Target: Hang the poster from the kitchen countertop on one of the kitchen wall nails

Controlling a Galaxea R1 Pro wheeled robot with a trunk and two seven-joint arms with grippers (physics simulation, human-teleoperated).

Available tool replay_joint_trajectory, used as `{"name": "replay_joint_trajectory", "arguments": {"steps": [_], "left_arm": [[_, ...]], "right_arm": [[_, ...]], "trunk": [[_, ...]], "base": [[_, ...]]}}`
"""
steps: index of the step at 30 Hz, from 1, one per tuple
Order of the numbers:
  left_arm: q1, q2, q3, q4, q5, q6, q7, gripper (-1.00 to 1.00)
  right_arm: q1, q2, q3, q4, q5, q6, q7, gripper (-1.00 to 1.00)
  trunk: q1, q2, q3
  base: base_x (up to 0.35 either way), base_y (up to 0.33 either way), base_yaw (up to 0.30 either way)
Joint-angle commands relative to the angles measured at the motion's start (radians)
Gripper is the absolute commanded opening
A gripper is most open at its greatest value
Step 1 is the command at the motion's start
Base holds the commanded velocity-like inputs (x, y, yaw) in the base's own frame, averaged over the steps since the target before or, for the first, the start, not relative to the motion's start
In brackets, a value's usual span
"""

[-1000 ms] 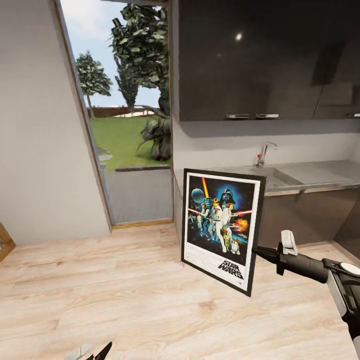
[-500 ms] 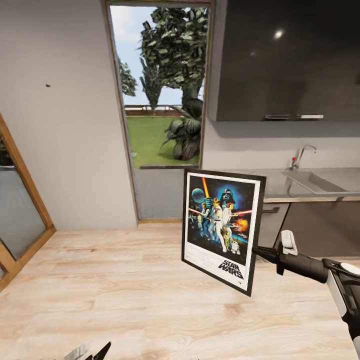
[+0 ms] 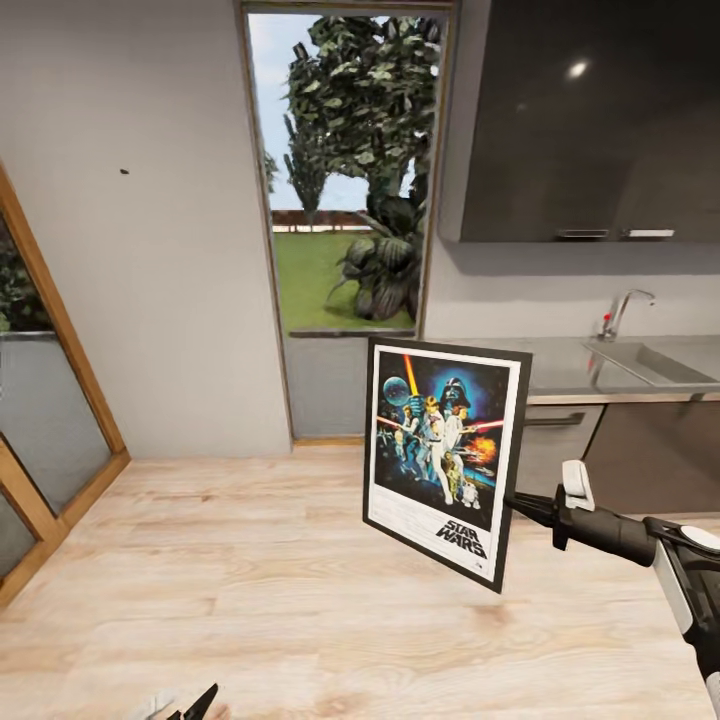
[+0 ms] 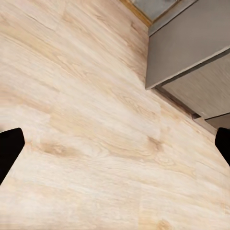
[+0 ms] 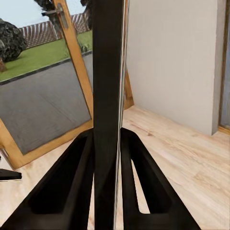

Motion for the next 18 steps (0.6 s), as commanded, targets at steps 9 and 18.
{"name": "replay_joint_trajectory", "arguments": {"steps": [9,18], "left_arm": [[-0.001,0.043,-0.016,-0.036,0.007,-0.004,0.223,1.0],[-0.001,0.048,-0.013,-0.046,0.007,-0.005,0.252,1.0]], "right_arm": [[-0.001,0.022,0.0,-0.001,-0.003,0.013,0.002,-1.0],[-0.001,0.024,0.001,-0.001,0.018,0.013,0.001,-1.0]], "trunk": [[0.001,-0.002,-0.002],[0.001,-0.002,-0.002]], "base": [[0.045,0.294,0.004],[0.121,0.136,0.21]]}}
